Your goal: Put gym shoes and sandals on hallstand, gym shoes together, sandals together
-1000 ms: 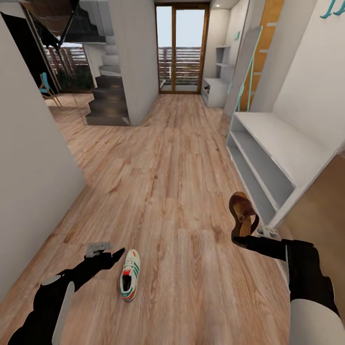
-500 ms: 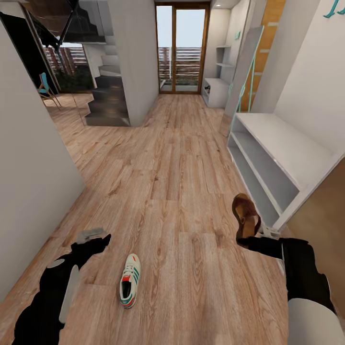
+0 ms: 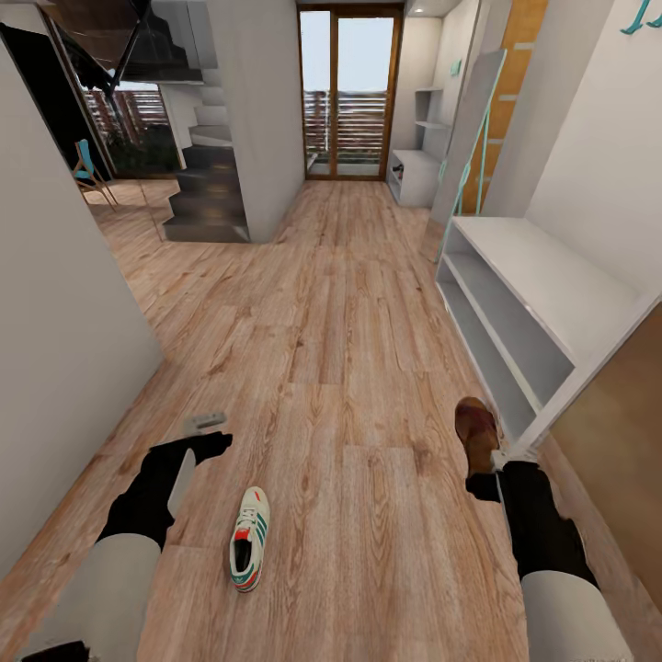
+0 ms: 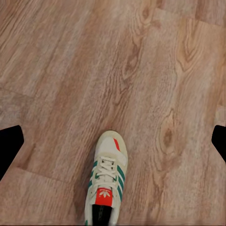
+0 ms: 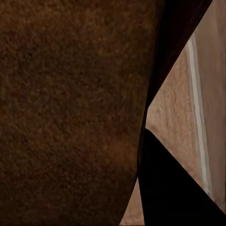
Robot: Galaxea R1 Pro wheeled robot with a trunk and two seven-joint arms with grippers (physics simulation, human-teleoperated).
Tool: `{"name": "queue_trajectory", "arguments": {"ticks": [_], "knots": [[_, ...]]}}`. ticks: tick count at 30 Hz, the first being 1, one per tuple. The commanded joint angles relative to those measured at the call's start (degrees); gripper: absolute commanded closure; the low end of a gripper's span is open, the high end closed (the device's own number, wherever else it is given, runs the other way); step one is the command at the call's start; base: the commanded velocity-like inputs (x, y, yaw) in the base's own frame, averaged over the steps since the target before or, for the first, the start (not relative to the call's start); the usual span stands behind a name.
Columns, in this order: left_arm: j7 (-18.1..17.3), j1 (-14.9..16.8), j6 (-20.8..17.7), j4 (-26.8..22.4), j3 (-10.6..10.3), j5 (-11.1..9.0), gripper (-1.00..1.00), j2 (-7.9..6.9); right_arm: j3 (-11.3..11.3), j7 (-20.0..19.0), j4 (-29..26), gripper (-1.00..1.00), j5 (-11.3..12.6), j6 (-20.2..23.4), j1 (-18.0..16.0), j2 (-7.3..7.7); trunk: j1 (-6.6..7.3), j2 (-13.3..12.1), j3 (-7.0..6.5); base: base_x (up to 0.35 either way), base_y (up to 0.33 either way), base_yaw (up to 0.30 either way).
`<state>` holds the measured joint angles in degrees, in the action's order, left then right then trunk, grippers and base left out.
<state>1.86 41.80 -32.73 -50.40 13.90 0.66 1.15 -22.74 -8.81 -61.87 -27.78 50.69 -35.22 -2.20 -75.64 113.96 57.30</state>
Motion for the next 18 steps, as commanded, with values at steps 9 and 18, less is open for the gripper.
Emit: {"name": "queue_trajectory", "arguments": {"ticks": [9, 18], "knots": [[1.2, 0.4, 0.0, 1.9, -0.2, 0.0, -1.00, 0.08, 0.0, 1.9, 5.4, 1.00, 0.4, -0.1, -0.2, 0.04, 0.01, 0.0, 0.09, 0.000, 0.000, 0.000], [1.1, 0.5, 0.0, 1.9, -0.1, 0.0, -1.00, 0.00, 0.2, 1.9, 5.5, 1.00, 0.4, -5.2, -0.2, 0.00, 0.01, 0.0, 0.14, 0.000, 0.000, 0.000]]}}
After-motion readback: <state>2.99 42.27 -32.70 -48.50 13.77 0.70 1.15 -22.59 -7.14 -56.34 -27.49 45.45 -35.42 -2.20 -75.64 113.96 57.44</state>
